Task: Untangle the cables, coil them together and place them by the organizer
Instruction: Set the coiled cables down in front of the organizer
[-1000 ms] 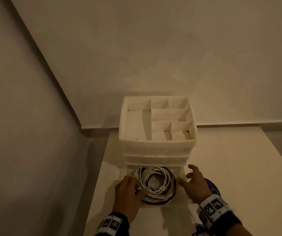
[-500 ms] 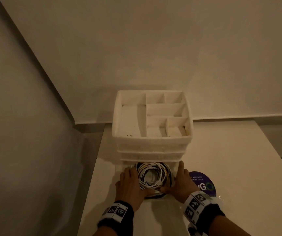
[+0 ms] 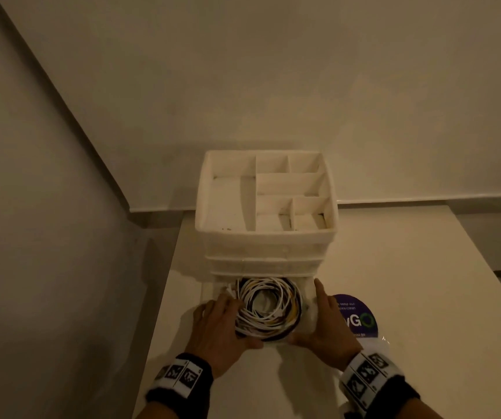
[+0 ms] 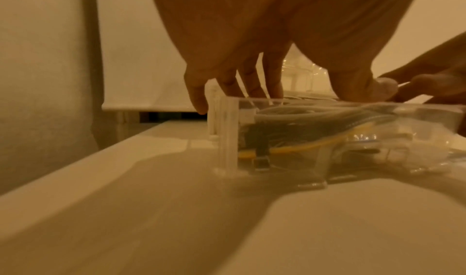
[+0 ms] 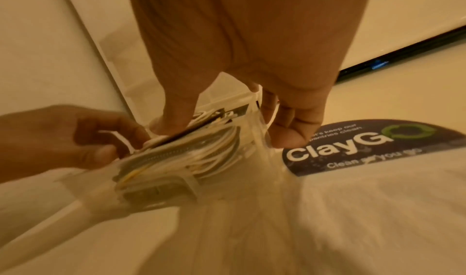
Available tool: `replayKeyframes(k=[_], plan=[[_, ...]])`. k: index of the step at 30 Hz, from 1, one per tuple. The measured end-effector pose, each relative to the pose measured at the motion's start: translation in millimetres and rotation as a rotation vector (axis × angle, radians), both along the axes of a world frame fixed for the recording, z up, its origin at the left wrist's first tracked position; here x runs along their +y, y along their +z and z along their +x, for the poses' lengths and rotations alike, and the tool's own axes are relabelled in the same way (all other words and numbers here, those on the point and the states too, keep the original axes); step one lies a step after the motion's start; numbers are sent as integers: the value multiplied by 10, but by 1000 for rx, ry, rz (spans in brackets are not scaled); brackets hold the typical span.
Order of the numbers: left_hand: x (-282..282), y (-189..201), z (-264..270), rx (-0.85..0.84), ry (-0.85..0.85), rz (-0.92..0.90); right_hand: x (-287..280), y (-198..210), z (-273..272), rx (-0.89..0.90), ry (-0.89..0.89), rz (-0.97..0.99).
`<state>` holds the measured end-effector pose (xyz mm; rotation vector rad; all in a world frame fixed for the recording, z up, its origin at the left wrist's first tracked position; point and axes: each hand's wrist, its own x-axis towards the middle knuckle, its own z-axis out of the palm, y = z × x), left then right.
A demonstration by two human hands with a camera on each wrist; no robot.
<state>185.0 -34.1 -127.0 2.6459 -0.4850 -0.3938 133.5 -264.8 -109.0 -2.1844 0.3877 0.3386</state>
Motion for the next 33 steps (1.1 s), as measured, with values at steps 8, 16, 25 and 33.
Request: replayKeyframes(k=[8,16,25,33], plan=[[-150,67,153,1,-25,146,79,-91,131,65,-94,-64],[-294,16,80,24,78,148,182,-147,97,55,-214,-100],[237,141,229,19,413,-494,-407,14,317,202,-370,347],[277,175,805,572,277,-567,-482,142,598,248,-150,371]])
